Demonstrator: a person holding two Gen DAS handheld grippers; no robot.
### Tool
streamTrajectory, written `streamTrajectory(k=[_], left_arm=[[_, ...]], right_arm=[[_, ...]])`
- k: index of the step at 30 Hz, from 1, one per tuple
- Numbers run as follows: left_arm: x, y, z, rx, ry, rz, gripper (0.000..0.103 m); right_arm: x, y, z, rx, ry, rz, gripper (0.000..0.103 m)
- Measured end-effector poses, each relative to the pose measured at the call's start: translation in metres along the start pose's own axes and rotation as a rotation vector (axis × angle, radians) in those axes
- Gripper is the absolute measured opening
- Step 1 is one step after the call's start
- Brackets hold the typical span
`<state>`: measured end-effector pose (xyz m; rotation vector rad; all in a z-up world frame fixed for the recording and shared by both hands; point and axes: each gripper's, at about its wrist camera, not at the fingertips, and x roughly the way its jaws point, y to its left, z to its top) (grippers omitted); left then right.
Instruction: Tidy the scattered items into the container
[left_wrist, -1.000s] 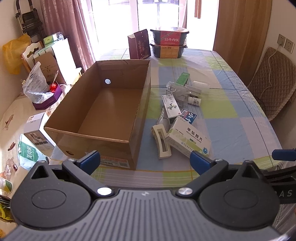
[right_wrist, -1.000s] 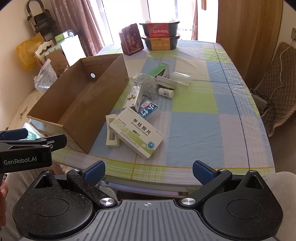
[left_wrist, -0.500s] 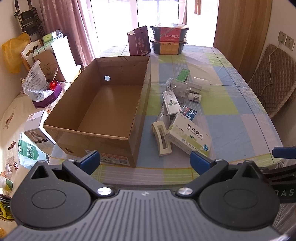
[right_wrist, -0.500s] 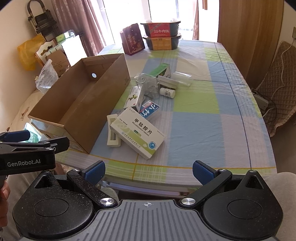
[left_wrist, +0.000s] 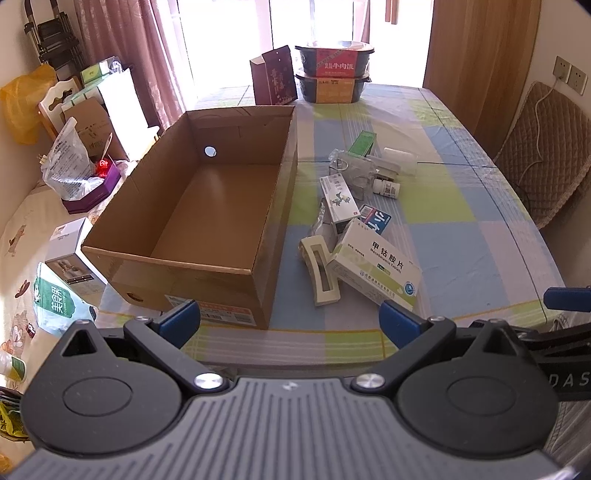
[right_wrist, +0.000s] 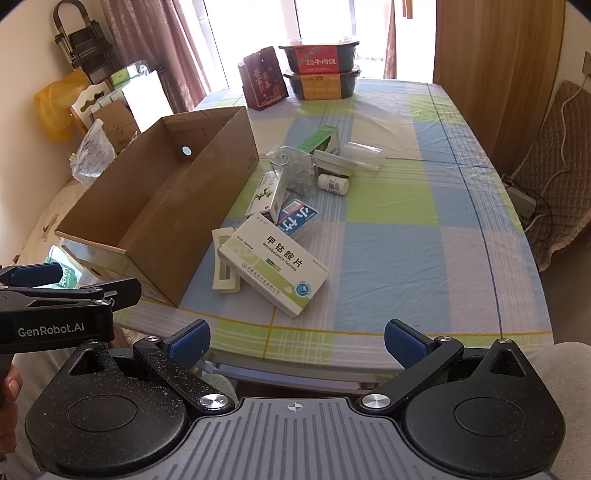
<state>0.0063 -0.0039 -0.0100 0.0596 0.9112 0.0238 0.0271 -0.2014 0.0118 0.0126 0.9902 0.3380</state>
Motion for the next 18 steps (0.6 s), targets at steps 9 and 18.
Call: streamTrajectory(k=[9, 18], left_arm=[[0.0008, -0.0005, -0.0001, 0.003, 0.008, -0.003, 0.102], [0.0029, -0.001, 0.0, 0.008, 0.017, -0.007, 0.102]], right_arm=[[0.001, -0.0008, -0.0011, 0.001, 0.001, 0.001, 0.103], [0.0022, -0.0023, -0.002, 0.004, 0.003, 0.002, 0.103]])
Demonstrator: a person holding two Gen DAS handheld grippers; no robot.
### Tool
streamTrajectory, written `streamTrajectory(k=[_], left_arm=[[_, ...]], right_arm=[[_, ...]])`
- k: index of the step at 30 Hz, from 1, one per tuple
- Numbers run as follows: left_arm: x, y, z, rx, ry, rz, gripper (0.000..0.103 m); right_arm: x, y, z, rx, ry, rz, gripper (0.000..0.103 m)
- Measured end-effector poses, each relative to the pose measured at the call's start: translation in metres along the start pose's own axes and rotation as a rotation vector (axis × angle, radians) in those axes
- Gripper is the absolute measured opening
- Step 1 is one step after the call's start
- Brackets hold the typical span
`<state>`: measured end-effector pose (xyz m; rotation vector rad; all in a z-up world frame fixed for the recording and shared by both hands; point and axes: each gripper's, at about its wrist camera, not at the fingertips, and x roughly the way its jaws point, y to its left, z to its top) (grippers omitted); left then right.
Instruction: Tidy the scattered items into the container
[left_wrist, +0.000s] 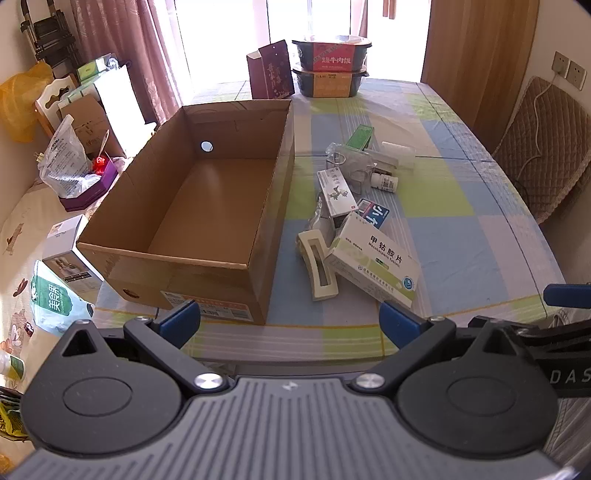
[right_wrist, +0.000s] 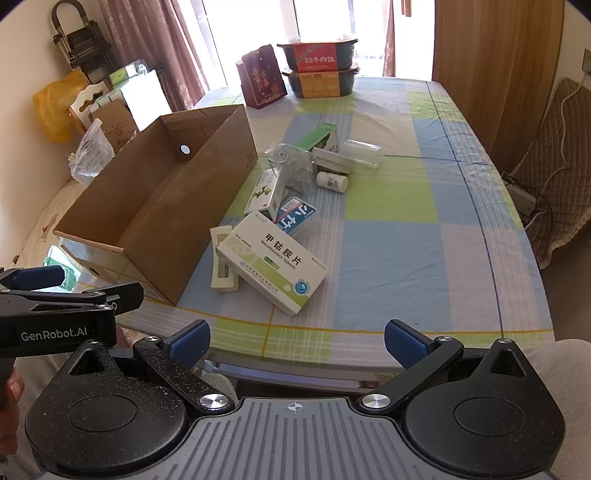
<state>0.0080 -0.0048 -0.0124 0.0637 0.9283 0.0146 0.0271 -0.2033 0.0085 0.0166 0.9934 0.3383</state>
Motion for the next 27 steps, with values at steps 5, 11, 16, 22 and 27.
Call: streamTrajectory(k=[5, 11, 16, 22, 27], left_arm=[[0.001, 0.0, 0.001, 0.002, 0.003, -0.001, 0.102], [0.003, -0.001, 0.0, 0.008, 0.006, -0.004, 0.102], [0.006, -0.002, 0.0, 0.014, 0.008, -0.005, 0.102], [0.01, -0.001, 0.003, 0.038, -0.003, -0.007, 0.102], [0.012, 0.005, 0.012, 0.053, -0.03, -0.015, 0.102]], right_arm=[[0.0, -0.001, -0.001, 0.001, 0.001, 0.001, 0.103], [0.001, -0.003, 0.0, 0.003, 0.003, 0.003, 0.103], [0.003, -0.006, 0.002, 0.001, 0.001, 0.0, 0.103], [0.007, -0.013, 0.008, -0.01, -0.01, -0.002, 0.103], [0.012, -0.025, 0.015, -0.026, -0.021, 0.057, 0.103]])
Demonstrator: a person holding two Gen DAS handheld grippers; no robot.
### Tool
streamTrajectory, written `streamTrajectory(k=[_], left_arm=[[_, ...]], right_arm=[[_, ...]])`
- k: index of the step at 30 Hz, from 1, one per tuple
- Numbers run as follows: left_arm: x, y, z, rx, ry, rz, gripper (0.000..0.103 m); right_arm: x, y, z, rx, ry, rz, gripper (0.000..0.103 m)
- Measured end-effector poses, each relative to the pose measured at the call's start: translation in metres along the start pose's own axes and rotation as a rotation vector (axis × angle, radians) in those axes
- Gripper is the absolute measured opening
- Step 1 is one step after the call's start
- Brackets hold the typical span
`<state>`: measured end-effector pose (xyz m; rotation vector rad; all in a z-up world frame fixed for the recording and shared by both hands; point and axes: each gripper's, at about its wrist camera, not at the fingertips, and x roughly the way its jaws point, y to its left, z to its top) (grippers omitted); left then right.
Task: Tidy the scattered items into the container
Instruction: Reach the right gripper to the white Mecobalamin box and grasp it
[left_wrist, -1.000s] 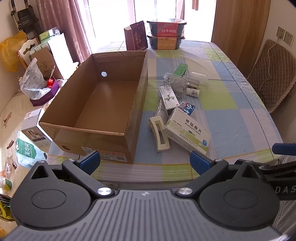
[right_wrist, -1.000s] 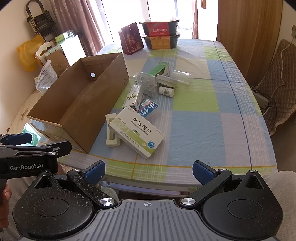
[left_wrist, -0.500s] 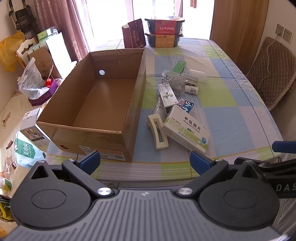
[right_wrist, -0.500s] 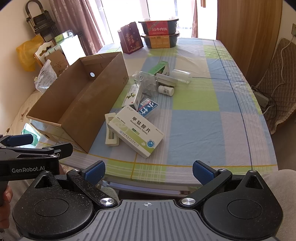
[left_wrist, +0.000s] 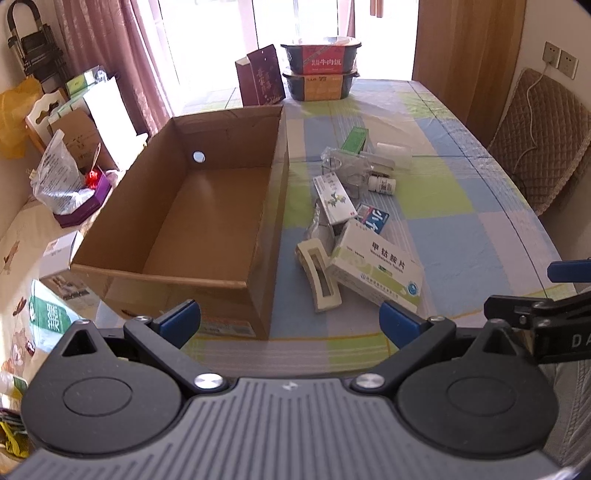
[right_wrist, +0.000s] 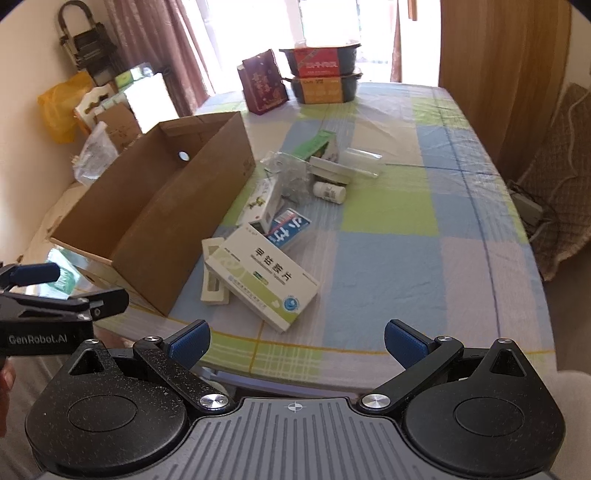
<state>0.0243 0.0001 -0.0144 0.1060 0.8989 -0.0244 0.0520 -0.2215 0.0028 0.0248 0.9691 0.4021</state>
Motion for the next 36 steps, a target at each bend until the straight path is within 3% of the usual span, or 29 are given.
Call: streamTrajectory(k=[14, 23, 36], left_arm=[[0.017, 0.028, 0.03, 0.041, -0.026, -0.061, 0.102], [0.051, 0.041, 0.056, 0.057, 0.003, -0.1, 0.102], [0.092, 0.045, 0.071, 0.09, 0.06, -0.143, 0.102]], right_arm=[[0.043, -0.017, 0.009, -0.385, 0.052, 0.206, 0.103], [0.105, -0.022, 0.015, -0.512, 0.134, 0.271, 0.103], [0.171, -0.031, 0.026, -0.561, 0.196, 0.358, 0.103]])
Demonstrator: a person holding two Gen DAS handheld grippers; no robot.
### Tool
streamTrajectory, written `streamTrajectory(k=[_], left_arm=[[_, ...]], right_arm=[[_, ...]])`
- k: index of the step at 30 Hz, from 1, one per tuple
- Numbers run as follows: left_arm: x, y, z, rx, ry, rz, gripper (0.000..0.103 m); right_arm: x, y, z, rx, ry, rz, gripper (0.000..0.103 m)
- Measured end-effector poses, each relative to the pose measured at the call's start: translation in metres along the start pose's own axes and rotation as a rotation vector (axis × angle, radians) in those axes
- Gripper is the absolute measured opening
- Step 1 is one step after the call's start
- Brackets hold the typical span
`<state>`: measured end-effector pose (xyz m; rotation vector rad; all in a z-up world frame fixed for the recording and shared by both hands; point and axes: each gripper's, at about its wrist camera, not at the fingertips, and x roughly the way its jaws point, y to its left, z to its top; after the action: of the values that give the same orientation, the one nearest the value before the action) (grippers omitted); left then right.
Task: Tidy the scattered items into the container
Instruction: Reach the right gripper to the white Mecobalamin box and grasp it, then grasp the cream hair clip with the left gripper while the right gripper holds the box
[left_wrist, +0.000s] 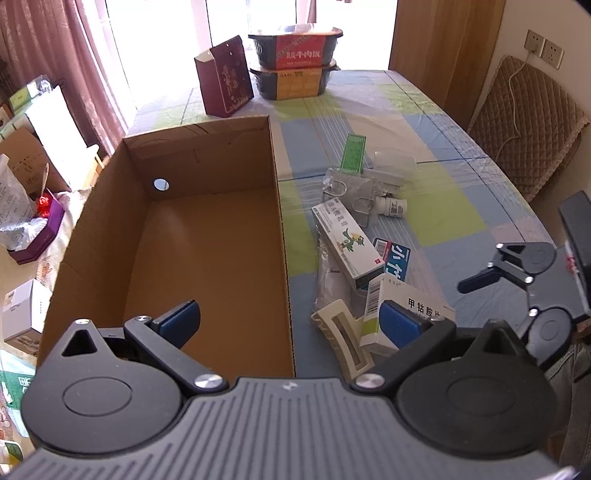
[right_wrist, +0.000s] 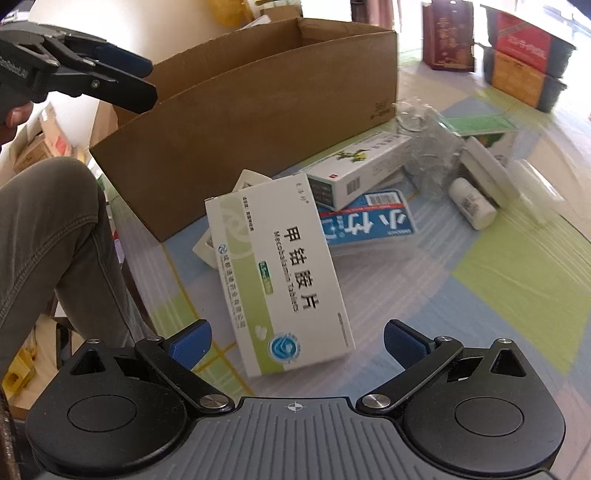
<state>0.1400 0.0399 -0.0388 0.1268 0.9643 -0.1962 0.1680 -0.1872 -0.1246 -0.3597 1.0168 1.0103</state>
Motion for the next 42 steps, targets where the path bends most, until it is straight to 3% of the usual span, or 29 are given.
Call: streamTrajectory(k=[5, 6, 8, 11, 16, 23, 32, 37, 39, 42], left_arm=[[0.004, 0.002, -0.001, -0.014, 0.015, 0.001, 0.102], [0.004, 0.001, -0.002, -0.016, 0.016, 0.005, 0.102], [0.003, 0.001, -0.002, -0.019, 0.016, 0.014, 0.102], [0.001, 0.001, -0.001, -0.027, 0.017, 0.023, 0.102], [-0.004, -0.003, -0.003, -0.026, 0.011, 0.024, 0.102], [-0.015, -0.016, -0.004, -0.021, 0.001, 0.013, 0.102], [-0.032, -0.044, -0.008, 0.002, -0.034, -0.052, 0.101], [-0.031, -0.068, -0.018, 0.018, -0.043, -0.096, 0.093], [-0.024, -0.078, -0.022, 0.016, -0.022, -0.106, 0.085], [-0.011, -0.089, -0.026, 0.009, -0.004, -0.086, 0.082]], right_arm=[[0.016, 0.004, 0.007, -0.063, -0.016, 0.011, 0.103], [0.019, 0.006, 0.008, -0.081, -0.022, 0.009, 0.1], [0.027, 0.01, 0.01, -0.118, -0.011, 0.0, 0.078], [0.034, 0.014, 0.009, -0.146, -0.01, -0.025, 0.074], [0.021, 0.021, 0.006, -0.143, -0.071, -0.035, 0.073], [-0.024, 0.01, 0.003, -0.004, -0.151, -0.083, 0.073], [-0.083, 0.008, -0.008, 0.117, -0.158, -0.233, 0.073], [-0.117, 0.008, -0.019, 0.197, -0.173, -0.272, 0.073], [-0.127, 0.007, -0.026, 0.236, -0.175, -0.282, 0.073], [-0.131, 0.002, -0.033, 0.275, -0.173, -0.306, 0.073]])
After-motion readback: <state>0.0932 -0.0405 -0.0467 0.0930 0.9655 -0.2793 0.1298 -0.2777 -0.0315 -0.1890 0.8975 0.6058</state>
